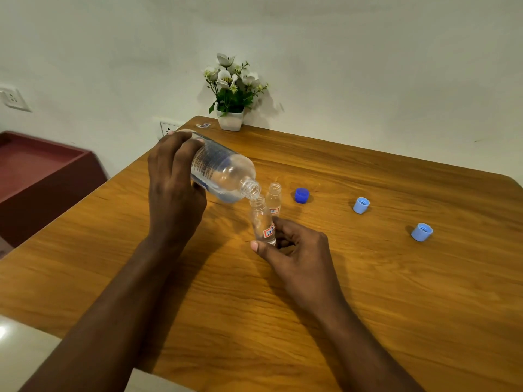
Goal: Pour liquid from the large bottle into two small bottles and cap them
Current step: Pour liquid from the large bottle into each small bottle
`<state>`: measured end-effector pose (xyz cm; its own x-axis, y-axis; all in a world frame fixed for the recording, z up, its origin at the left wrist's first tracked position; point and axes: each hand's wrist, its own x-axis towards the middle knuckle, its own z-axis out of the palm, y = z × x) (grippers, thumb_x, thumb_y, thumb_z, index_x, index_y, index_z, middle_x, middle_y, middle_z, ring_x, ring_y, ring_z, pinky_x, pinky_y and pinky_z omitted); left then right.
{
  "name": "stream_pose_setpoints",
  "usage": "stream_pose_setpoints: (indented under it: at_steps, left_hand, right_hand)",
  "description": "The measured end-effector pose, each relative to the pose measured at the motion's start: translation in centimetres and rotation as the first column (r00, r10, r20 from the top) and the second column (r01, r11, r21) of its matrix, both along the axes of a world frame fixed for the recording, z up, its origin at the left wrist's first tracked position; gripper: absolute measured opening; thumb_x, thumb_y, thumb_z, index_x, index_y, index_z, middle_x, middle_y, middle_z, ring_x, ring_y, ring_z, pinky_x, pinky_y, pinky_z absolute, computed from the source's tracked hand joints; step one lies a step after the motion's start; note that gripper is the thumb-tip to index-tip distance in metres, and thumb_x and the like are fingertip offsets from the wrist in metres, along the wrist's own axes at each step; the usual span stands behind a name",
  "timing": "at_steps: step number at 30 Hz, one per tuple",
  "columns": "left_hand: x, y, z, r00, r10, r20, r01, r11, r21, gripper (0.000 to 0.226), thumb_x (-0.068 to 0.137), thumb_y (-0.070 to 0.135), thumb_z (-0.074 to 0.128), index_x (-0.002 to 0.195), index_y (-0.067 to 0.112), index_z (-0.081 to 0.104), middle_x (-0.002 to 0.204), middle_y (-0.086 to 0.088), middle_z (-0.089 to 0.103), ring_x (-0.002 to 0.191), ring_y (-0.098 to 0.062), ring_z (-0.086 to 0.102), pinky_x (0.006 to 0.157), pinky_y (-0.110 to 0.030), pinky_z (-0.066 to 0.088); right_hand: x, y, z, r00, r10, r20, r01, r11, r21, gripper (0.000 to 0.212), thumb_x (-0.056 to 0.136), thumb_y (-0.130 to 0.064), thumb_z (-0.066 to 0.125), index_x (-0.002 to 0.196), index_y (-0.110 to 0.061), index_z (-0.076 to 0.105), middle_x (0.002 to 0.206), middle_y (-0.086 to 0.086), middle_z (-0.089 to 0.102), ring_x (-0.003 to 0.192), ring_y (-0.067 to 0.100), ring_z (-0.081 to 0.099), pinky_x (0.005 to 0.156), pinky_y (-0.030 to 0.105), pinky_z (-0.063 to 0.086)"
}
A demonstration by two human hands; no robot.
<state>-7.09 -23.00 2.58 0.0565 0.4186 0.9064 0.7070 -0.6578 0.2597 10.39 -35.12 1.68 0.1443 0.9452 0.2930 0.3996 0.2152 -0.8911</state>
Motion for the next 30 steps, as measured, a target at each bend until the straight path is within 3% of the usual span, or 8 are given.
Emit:
stream_pose_setpoints:
  at_steps: [9, 14, 21, 27, 30]
  left_hand:
    - [0.2, -0.1, -0.4, 1.0, -0.006, -0.03, 0.003, 0.994, -0.11, 0.062, 0.072, -0.009, 0.071, 0.125, 0.008, 0.044, 0.127, -0.021, 0.052, 0.12, -0.037, 0.047, 0.099, -0.032, 0.039]
    - [0.3, -0.3, -0.6, 0.998, -0.016, -0.053, 0.006, 0.984, -0.18, 0.065, 0.068, -0.006, 0.073, 0.125, 0.008, 0.046, 0.128, -0.017, 0.052, 0.117, -0.035, 0.049, 0.092, -0.027, 0.038]
    - [0.6, -0.4, -1.1, 0.993, -0.046, -0.112, 0.013, 0.961, -0.275, 0.07, 0.065, 0.012, 0.084, 0.125, 0.01, 0.048, 0.124, -0.013, 0.056, 0.112, -0.03, 0.053, 0.083, -0.029, 0.043]
    - [1.0, -0.6, -1.5, 0.993, -0.08, -0.081, 0.047, 0.935, -0.35, 0.073, 0.064, 0.021, 0.086, 0.125, 0.009, 0.048, 0.118, -0.01, 0.058, 0.106, -0.025, 0.055, 0.078, -0.028, 0.043]
    - [0.9, -0.4, -1.7, 0.997, -0.08, -0.012, 0.067, 0.906, -0.417, 0.077, 0.064, 0.025, 0.086, 0.128, 0.011, 0.046, 0.12, -0.008, 0.057, 0.106, -0.022, 0.055, 0.08, -0.033, 0.048]
  right_hand:
    - [0.0, 0.0, 0.0, 1.0, -0.008, 0.011, 0.008, 1.0, -0.007, 0.022, 0.079, -0.021, 0.077, 0.101, -0.024, 0.074, 0.089, -0.011, 0.075, 0.08, 0.005, 0.069, 0.073, 0.034, 0.057]
    - [0.1, 0.0, 0.1, 1.0, -0.017, 0.022, 0.018, 1.0, -0.003, 0.028, 0.08, -0.022, 0.077, 0.107, -0.027, 0.071, 0.094, -0.013, 0.075, 0.084, 0.001, 0.068, 0.075, 0.026, 0.056]
    - [0.3, 0.2, 0.0, 0.999, -0.033, 0.01, 0.033, 0.999, 0.014, 0.026, 0.08, -0.022, 0.077, 0.105, -0.025, 0.071, 0.093, -0.012, 0.075, 0.085, 0.002, 0.068, 0.076, 0.027, 0.056]
    - [0.3, 0.4, -0.1, 0.999, -0.032, 0.011, 0.032, 0.999, 0.015, 0.029, 0.081, -0.023, 0.076, 0.109, -0.024, 0.07, 0.095, -0.013, 0.074, 0.088, 0.002, 0.068, 0.079, 0.028, 0.056]
    - [0.4, 0.4, -0.3, 1.0, -0.029, -0.006, 0.029, 1.0, 0.0, 0.028, 0.08, -0.021, 0.076, 0.107, -0.025, 0.069, 0.094, -0.012, 0.074, 0.087, 0.002, 0.069, 0.08, 0.032, 0.056]
